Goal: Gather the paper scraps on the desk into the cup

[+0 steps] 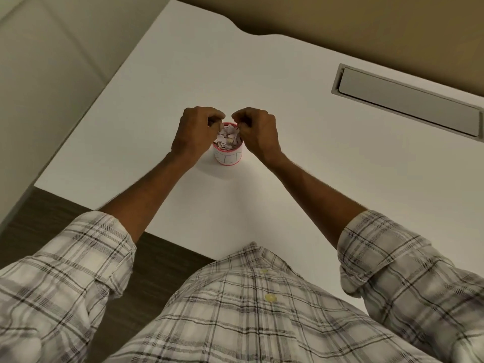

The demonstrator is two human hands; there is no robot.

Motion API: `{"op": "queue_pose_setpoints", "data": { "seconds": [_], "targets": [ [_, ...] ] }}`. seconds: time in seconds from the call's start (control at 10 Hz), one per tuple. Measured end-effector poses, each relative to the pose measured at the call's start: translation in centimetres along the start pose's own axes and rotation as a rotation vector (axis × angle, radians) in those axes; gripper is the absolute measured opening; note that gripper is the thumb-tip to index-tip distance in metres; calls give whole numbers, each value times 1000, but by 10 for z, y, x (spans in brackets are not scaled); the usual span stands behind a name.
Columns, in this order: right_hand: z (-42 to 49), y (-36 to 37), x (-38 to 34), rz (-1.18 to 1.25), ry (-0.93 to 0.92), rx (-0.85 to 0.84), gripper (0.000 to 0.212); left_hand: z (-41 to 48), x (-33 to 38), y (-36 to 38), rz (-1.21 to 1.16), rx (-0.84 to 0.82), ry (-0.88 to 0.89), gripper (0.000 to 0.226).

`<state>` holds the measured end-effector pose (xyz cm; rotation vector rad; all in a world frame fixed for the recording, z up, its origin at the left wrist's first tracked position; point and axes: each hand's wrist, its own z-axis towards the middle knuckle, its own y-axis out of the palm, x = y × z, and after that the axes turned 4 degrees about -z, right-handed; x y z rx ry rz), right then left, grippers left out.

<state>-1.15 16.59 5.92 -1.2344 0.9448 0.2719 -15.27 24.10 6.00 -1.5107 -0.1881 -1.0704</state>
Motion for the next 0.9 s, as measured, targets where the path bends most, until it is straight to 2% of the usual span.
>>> {"op": "queue_pose_setpoints", "data": {
  "seconds": [0.1,0.2,0.3,0.4,0.5,0.6,0.7,0.8,0.9],
  "targets": [
    [-3,0,3,-135,-95,-8,28,1,0,0,23,-58,5,22],
    [-9,2,4,-305,-227,-116,20,1,1,4,96,-186,19,18],
    [-19,5,4,-426,-275,-171,26,0,7,8,194,-280,28,20],
    [-30,-1,5,-438,-268,-100,32,2,14,13,257,-307,-3,25],
    [-39,-14,13,-385,-222,17,29,6,21,11,309,-284,29,25],
    [-52,-32,39,-413,-133,95,34,5,34,15,231,-231,120,27],
    [-76,-51,72,-509,37,86,52,-12,56,30,144,-240,267,47],
    [-99,-77,104,-506,240,76,68,-28,79,59,278,-295,408,62],
    [-126,-105,129,-473,357,95,71,-46,100,91,351,-394,398,65]
  ]
}}
